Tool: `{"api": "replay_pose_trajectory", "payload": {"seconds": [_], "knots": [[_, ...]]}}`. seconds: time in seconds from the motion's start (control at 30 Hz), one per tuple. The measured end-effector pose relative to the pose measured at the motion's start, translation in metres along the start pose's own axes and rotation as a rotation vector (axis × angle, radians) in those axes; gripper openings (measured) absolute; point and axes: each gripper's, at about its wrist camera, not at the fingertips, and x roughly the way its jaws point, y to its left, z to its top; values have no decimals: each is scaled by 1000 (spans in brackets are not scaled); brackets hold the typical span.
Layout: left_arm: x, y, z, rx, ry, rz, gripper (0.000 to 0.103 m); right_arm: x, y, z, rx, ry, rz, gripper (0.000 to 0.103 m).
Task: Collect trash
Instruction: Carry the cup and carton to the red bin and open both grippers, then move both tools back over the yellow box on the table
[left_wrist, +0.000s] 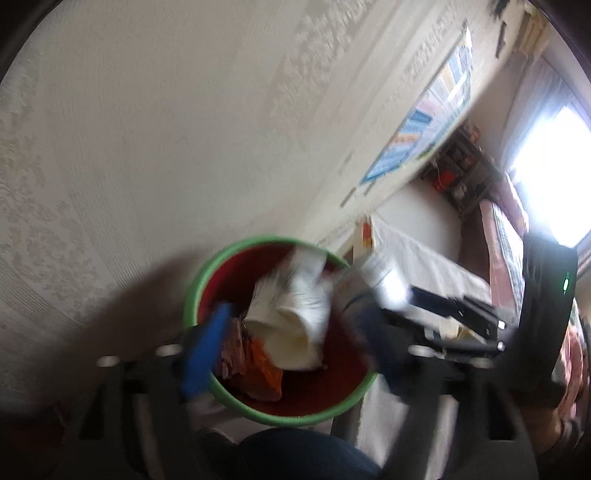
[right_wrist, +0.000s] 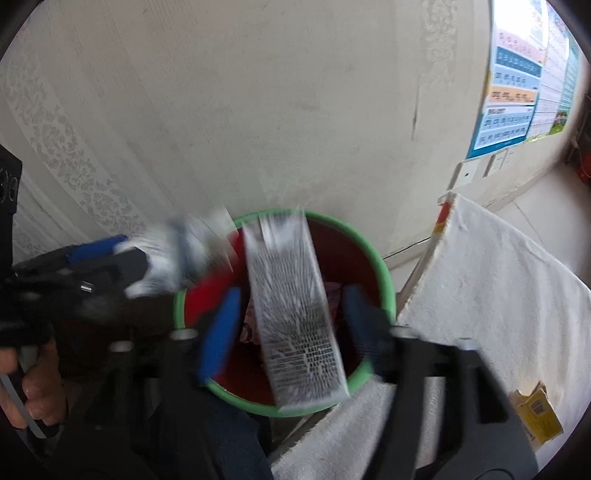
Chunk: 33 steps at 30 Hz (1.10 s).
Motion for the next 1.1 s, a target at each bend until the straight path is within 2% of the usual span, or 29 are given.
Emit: {"api": "replay_pose_trajectory", "payload": {"seconds": [0.17, 0.4, 0.73, 0.93, 1.1], "knots": [[-3, -3, -2, -8, -9, -17, 82, -9, -11, -12, 6, -4, -31, 85], [1, -30, -16, 19, -10, -24, 95, -37, -33, -36, 35, -20, -86, 95], [18, -86, -43, 70, 37, -57, 95, -84, -74, -79, 78, -48, -141, 98], [30, -138, -59, 158, 71, -100, 95, -118, -121, -111, 137, -77, -205, 98], [45, -175, -73, 207, 117, -149, 95, -141, -174, -140, 234, -73, -271, 98]]}}
